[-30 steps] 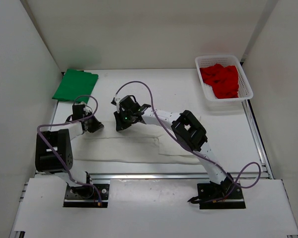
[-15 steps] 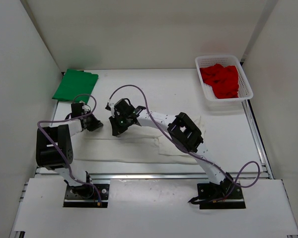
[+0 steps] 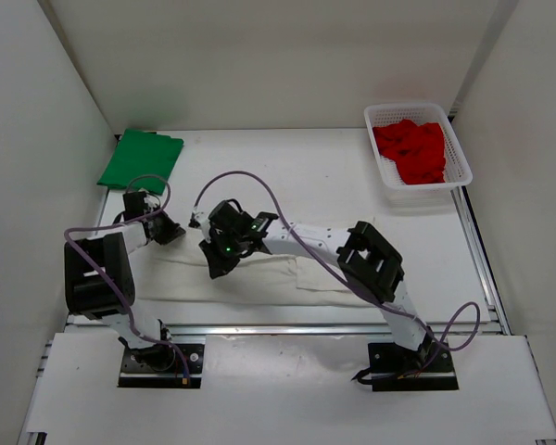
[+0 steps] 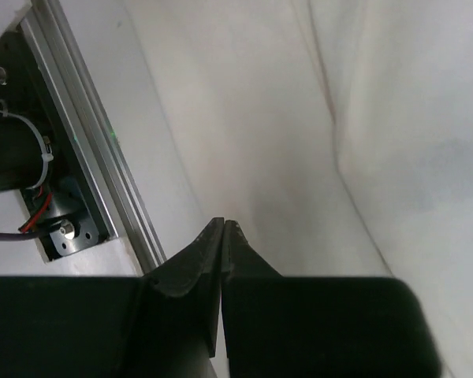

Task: Fold and stack the t-shirts
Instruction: Fold the other side of the tshirt into a rectangle

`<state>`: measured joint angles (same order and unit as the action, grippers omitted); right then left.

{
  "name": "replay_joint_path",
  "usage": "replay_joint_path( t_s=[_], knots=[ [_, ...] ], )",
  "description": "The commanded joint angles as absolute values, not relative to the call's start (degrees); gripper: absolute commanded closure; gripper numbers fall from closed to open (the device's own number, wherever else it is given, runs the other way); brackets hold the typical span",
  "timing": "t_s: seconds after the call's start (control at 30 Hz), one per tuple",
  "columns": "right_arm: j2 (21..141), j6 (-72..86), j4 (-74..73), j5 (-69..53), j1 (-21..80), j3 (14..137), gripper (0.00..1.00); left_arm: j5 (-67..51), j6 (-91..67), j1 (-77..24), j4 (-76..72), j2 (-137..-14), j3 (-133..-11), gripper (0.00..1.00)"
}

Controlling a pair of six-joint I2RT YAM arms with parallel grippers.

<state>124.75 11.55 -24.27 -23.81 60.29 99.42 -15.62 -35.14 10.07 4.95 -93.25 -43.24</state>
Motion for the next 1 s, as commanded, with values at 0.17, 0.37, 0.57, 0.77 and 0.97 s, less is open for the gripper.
replay_joint_path(
  t_s=[0.17,0.37,0.57,0.77,0.97],
  knots=[
    [126.88,16.09,-18.53,-25.31,51.59,102.37,1.0,-15.02,-34.01,8.78,6.33,-87.71,-43.94,0.88],
    [139.21,17.75,-20.74,-26.1,53.09,117.05,0.99,-18.18,-34.89,12.2,6.33,-91.84,-45.35,0.89],
    [151.78,17.41,-32.51,-26.1,54.58,139.71,1.0,-21.0,-35.51,14.67,5.63,-93.95,-45.53,0.91],
    [163.47,17.75,-42.53,-26.72,56.69,160.73,1.0,-21.01,-35.07,15.73,6.06,-97.2,-46.23,0.91],
    [162.95,17.31,-44.56,-27.51,57.66,160.75,1.0,-22.67,-34.81,17.4,6.68,-99.67,-46.76,0.92]
  ],
)
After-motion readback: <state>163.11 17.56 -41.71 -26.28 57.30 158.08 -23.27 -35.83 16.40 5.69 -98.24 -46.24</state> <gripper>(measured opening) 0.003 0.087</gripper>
